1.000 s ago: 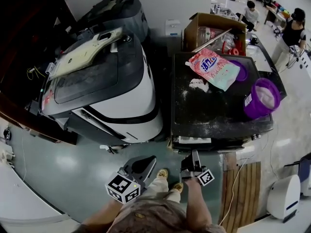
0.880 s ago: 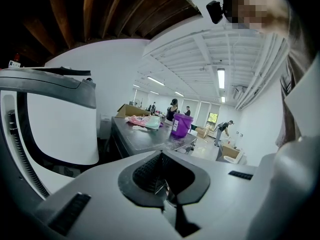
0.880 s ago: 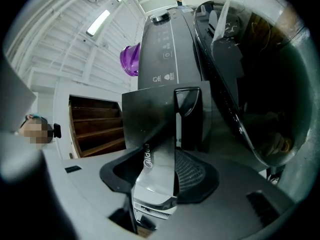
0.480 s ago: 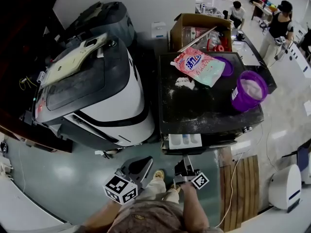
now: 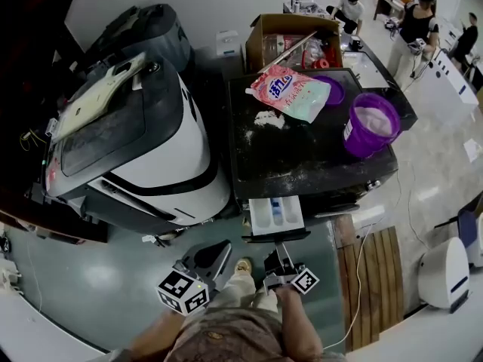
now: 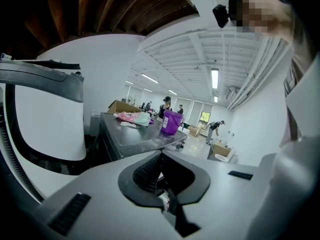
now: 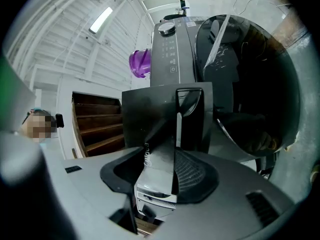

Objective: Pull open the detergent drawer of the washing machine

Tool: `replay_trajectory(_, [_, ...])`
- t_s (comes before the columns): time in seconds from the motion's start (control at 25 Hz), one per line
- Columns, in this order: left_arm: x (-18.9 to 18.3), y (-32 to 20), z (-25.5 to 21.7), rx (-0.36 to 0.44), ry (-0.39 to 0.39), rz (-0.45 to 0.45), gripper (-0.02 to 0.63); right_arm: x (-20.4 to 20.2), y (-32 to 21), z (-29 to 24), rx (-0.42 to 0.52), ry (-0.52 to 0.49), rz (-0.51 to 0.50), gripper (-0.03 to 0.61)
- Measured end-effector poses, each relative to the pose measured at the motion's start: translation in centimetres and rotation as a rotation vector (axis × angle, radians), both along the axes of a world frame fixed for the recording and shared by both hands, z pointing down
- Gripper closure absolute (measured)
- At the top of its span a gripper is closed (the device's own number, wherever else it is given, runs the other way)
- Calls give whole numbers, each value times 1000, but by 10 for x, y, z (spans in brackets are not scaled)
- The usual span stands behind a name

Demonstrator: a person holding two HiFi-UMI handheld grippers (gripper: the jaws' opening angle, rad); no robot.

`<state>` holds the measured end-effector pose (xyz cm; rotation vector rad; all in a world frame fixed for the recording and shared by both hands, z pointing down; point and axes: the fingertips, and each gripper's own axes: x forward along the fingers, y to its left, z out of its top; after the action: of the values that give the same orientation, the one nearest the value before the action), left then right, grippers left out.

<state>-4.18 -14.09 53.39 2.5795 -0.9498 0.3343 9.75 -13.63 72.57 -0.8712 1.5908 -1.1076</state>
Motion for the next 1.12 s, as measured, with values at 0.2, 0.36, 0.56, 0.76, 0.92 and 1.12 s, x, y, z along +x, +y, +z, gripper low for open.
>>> replay_trajectory(0.2, [7, 4, 1, -4, 5, 21, 594, 0, 10, -2, 6, 5, 2, 399])
replay_trajectory(0.36, [12, 8, 3, -7, 7, 37, 594, 1, 18, -4, 2, 4, 12, 399])
replay_trajectory(0.56, [16, 11, 5, -16, 14, 55, 594, 2, 28, -3, -8, 5, 28, 400])
replay_trajectory(0.76, [20, 11, 5, -23, 22, 69, 594, 2, 29, -3, -18, 13, 35, 402])
replay_trajectory(0.92, [22, 11, 4, -25, 28, 81, 594, 2, 30, -1, -38, 22, 39, 397])
replay_trajectory(1.12, [26, 7, 4, -25, 34, 93, 594, 2, 31, 4, -62, 33, 32, 387])
